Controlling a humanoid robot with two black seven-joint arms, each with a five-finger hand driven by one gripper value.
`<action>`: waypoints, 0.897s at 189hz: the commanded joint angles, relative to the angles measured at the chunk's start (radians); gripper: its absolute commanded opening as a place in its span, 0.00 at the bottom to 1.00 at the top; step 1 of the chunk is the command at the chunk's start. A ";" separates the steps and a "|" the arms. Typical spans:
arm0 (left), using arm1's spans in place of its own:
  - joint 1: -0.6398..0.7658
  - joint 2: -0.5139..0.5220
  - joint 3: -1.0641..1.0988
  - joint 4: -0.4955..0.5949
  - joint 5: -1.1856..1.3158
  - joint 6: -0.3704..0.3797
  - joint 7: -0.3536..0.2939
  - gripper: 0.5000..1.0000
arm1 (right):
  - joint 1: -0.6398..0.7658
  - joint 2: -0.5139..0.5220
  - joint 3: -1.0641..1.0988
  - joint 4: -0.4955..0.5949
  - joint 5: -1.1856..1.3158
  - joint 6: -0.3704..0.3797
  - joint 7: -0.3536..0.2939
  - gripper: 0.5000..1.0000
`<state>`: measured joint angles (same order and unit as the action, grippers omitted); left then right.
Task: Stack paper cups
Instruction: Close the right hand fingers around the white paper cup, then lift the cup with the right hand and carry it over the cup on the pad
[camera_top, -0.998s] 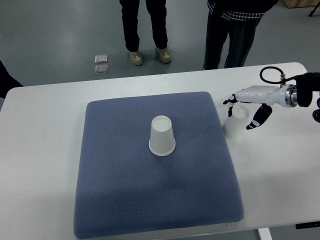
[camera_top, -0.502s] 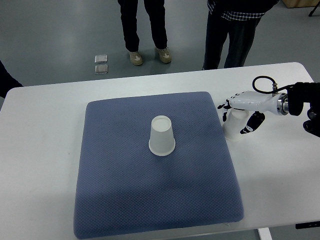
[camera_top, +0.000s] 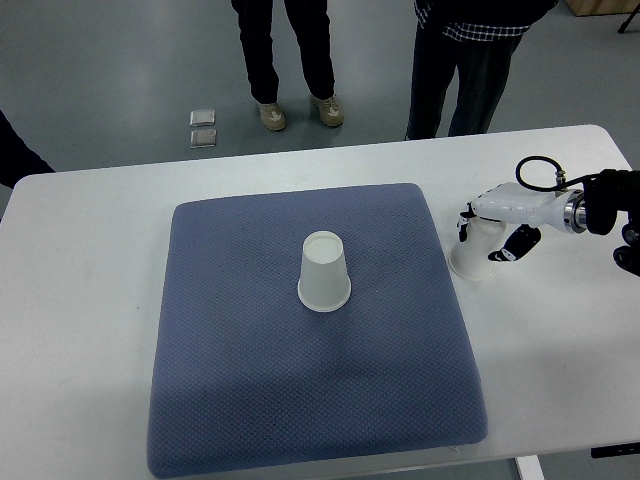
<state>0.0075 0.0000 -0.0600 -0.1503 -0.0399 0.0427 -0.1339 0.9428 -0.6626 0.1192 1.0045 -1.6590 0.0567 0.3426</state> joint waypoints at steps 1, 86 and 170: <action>0.000 0.000 0.000 0.000 0.000 0.000 0.000 1.00 | 0.002 0.000 -0.006 -0.003 -0.002 -0.005 0.001 0.45; 0.000 0.000 0.000 0.000 0.000 0.000 -0.001 1.00 | 0.011 0.000 -0.012 -0.003 -0.001 -0.001 0.003 0.32; 0.000 0.000 -0.001 0.000 0.000 0.000 -0.001 1.00 | 0.083 -0.009 -0.010 0.014 0.015 0.018 0.004 0.32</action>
<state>0.0077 0.0000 -0.0600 -0.1503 -0.0399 0.0432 -0.1340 0.9939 -0.6641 0.1082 1.0151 -1.6518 0.0682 0.3467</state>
